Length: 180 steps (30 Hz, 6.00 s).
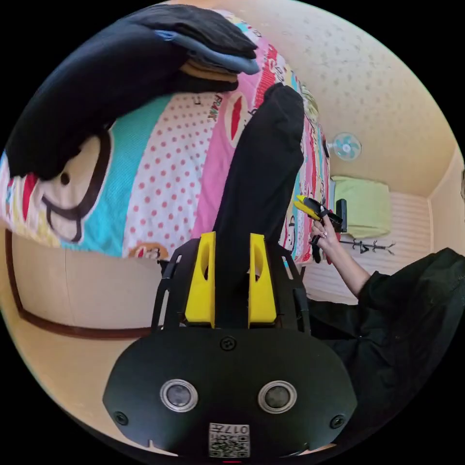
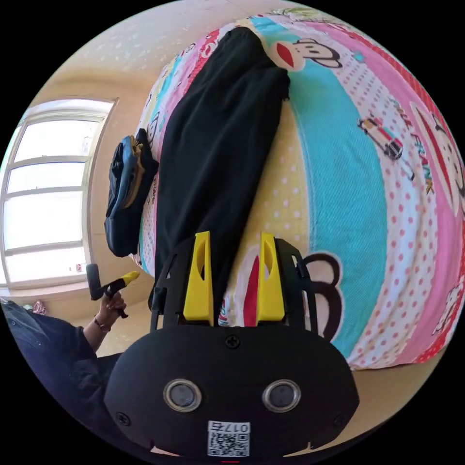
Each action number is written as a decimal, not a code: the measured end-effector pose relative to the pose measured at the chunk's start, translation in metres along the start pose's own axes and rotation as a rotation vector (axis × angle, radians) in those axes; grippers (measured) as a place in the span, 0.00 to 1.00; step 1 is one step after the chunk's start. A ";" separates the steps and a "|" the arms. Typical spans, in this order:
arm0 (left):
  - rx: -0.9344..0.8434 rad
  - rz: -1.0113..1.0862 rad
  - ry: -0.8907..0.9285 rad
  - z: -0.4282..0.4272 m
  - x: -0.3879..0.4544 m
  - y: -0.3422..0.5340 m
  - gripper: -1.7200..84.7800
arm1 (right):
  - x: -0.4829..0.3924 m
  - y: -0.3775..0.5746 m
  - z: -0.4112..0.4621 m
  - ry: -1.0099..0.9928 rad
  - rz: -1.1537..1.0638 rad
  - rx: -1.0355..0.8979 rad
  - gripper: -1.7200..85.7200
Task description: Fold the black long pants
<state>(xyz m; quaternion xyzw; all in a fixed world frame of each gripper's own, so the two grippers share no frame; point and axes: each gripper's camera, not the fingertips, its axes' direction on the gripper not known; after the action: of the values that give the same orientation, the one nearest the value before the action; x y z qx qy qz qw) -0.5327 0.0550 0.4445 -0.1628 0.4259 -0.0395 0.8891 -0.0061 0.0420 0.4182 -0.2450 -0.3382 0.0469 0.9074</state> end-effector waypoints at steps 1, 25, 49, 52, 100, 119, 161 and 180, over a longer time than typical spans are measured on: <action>-0.013 0.025 0.007 0.008 0.002 -0.012 0.15 | -0.003 0.015 0.017 -0.029 0.004 -0.022 0.17; -0.181 0.090 -0.022 0.113 0.055 -0.013 0.10 | -0.027 0.086 0.033 -0.067 -0.130 -0.094 0.11; 0.000 0.138 0.082 0.118 0.068 -0.062 0.19 | 0.061 0.032 -0.044 -0.186 -0.090 0.044 0.17; 0.024 0.150 0.098 0.130 0.052 -0.110 0.22 | 0.108 0.000 -0.038 -0.352 -0.022 0.110 0.19; 0.480 0.496 0.318 -0.035 0.410 0.040 0.06 | -0.006 0.008 -0.442 -0.527 -0.745 0.135 0.01; -0.082 -0.170 0.141 0.260 0.232 0.125 0.16 | 0.199 0.077 -0.218 -0.023 -0.324 -0.406 0.10; -0.209 0.154 0.157 0.326 0.434 -0.032 0.16 | 0.256 0.118 -0.449 -0.036 0.091 0.072 0.15; 0.503 -1.016 0.243 0.070 0.102 0.294 0.01 | -0.004 0.209 -0.501 0.398 -0.286 0.437 0.11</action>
<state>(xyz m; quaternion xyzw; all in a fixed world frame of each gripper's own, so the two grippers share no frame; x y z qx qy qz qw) -0.4341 0.3288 0.3141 -0.1249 0.3708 -0.5798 0.7147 0.3265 0.0170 -0.0102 0.0012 -0.1673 -0.0583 0.9842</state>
